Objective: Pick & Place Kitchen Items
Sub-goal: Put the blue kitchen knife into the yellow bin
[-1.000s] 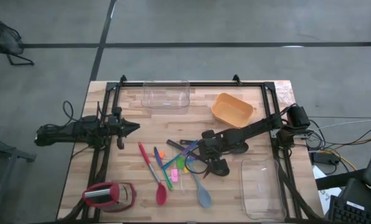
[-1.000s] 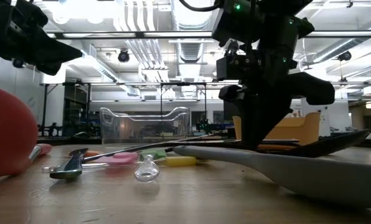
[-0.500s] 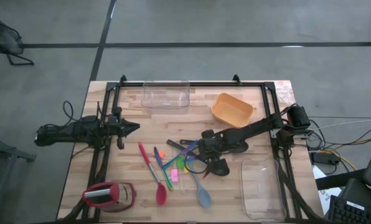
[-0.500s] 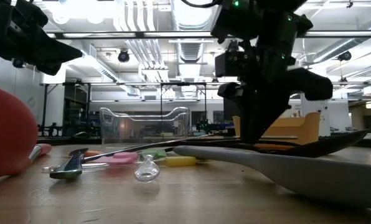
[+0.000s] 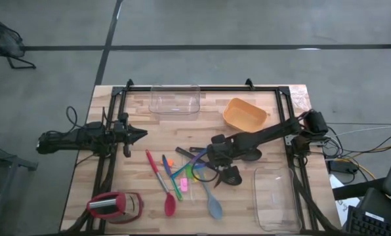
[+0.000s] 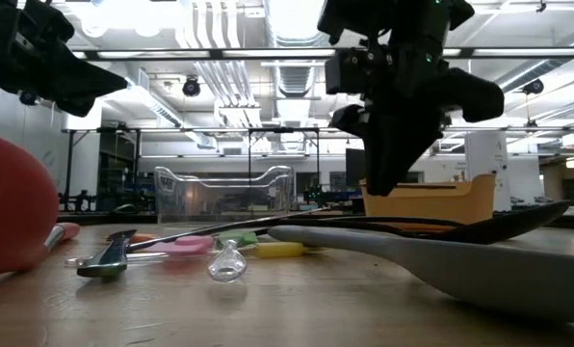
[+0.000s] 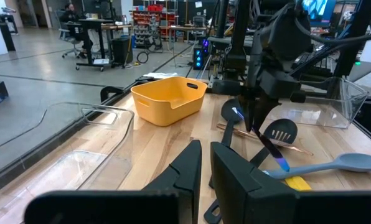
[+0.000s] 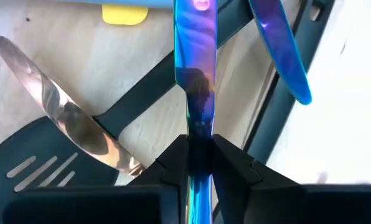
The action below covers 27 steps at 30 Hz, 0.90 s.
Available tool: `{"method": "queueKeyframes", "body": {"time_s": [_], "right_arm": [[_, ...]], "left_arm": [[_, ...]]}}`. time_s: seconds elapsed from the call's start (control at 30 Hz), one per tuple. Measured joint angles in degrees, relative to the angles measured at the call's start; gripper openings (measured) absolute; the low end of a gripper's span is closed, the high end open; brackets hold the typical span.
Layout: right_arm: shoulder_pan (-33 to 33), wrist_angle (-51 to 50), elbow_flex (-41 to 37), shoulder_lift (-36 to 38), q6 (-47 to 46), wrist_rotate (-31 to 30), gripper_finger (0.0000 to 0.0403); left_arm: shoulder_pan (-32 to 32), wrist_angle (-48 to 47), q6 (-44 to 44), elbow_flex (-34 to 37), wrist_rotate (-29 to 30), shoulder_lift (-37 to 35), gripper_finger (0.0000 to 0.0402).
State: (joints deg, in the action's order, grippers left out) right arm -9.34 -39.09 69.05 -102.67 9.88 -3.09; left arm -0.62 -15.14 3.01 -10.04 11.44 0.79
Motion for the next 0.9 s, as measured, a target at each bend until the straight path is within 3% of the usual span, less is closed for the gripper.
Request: {"method": "queueKeyframes", "body": {"time_s": [0.4, 0.9], "right_arm": [[4.8, -1.7, 0.1, 7.3, -4.3, -3.0, 0.0056], [20.3, -7.3, -2.9, 15.2, -27.1, -12.3, 0.0056]], "left_arm": [[0.0, 0.0, 0.0, 0.0, 0.0, 0.0, 0.0044], [0.0, -0.5, 0.0, 0.0, 0.0, 0.0, 0.0044]]}}
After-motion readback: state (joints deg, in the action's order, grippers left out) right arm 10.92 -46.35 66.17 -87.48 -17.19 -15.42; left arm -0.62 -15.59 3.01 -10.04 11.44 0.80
